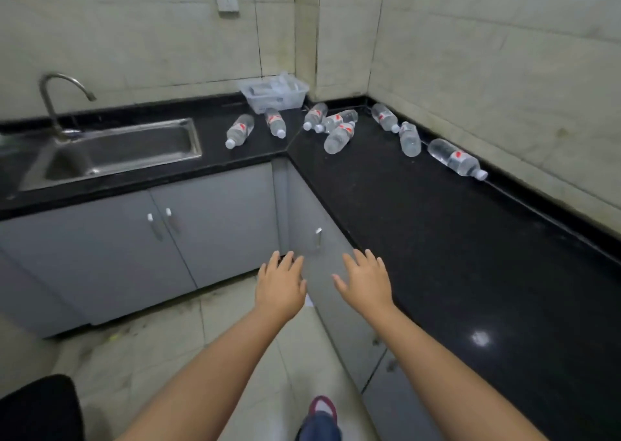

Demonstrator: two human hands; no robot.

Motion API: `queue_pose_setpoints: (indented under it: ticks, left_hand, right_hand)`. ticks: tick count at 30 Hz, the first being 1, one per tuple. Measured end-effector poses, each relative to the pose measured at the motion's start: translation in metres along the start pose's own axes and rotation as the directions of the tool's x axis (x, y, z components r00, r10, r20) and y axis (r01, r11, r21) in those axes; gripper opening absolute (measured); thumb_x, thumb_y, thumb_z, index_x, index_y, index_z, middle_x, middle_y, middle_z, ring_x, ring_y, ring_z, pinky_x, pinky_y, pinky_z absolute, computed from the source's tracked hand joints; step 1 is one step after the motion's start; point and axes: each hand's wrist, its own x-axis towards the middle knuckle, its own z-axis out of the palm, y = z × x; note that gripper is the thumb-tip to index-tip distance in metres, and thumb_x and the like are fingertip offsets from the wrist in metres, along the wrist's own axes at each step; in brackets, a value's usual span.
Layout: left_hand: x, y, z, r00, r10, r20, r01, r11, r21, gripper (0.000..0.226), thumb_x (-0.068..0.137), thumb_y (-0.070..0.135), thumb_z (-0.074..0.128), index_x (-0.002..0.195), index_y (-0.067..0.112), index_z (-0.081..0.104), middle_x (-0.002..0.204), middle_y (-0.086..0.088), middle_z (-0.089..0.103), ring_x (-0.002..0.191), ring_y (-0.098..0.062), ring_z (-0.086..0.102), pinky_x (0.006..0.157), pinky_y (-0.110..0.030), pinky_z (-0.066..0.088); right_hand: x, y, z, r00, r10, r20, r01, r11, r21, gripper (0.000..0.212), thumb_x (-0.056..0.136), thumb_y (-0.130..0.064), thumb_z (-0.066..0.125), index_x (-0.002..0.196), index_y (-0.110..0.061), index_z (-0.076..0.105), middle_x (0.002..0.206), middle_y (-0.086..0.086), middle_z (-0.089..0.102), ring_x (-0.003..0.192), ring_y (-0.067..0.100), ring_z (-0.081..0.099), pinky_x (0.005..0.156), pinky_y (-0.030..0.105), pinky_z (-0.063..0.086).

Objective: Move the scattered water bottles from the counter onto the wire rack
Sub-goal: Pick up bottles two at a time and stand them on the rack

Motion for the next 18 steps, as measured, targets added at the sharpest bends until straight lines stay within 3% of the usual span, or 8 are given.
queue_pose_setpoints:
  ticks: [2,4,7,18]
  left_hand:
    - [0.044,-0.011,-0.008,1.000,0.007,-0.009,-0.007,1.000,0.004,0.051,0.099,0.031,0.032,0.146,0.018,0.018,0.158,0.001,0.012,0.146,-0.024,0.004,0.118,-0.040,0.012]
    - [0.094,-0.018,-0.018,1.000,0.015,-0.021,-0.015,1.000,0.016,0.052,0.099,0.031,0.031,0.147,0.018,0.017,0.158,0.000,0.011,0.146,-0.024,0.004,0.118,-0.039,0.010]
    - [0.166,-0.027,-0.039,1.000,0.020,-0.011,-0.020,0.999,0.037,0.052,0.099,0.031,0.031,0.147,0.018,0.017,0.158,-0.001,0.011,0.146,-0.024,0.004,0.119,-0.040,0.011]
    - [0.359,-0.098,-0.080,1.000,0.008,-0.020,-0.008,1.000,0.007,0.051,0.099,0.030,0.031,0.147,0.020,0.016,0.158,0.000,0.011,0.147,-0.022,0.004,0.119,-0.038,0.011]
  right_hand:
    - [0.043,-0.005,-0.004,1.000,-0.020,0.009,0.020,0.997,0.072,0.055,0.072,-0.034,0.075,0.117,-0.004,0.062,0.122,0.022,0.062,0.119,0.040,0.054,0.098,0.052,0.043]
    - [0.092,-0.001,-0.004,1.000,-0.026,0.012,0.024,0.995,0.102,0.054,0.092,-0.034,0.050,0.138,-0.007,0.039,0.146,0.018,0.038,0.140,0.034,0.028,0.115,0.045,0.021]
    - [0.169,0.010,-0.007,1.000,0.004,0.022,-0.006,0.995,0.101,0.055,0.096,-0.038,0.039,0.143,-0.012,0.028,0.152,0.011,0.028,0.144,0.028,0.018,0.117,0.041,0.015]
    - [0.373,0.007,0.001,0.998,0.041,0.055,-0.046,0.995,0.084,0.054,0.096,-0.040,0.038,0.143,-0.014,0.031,0.152,0.008,0.031,0.143,0.025,0.021,0.117,0.038,0.017]
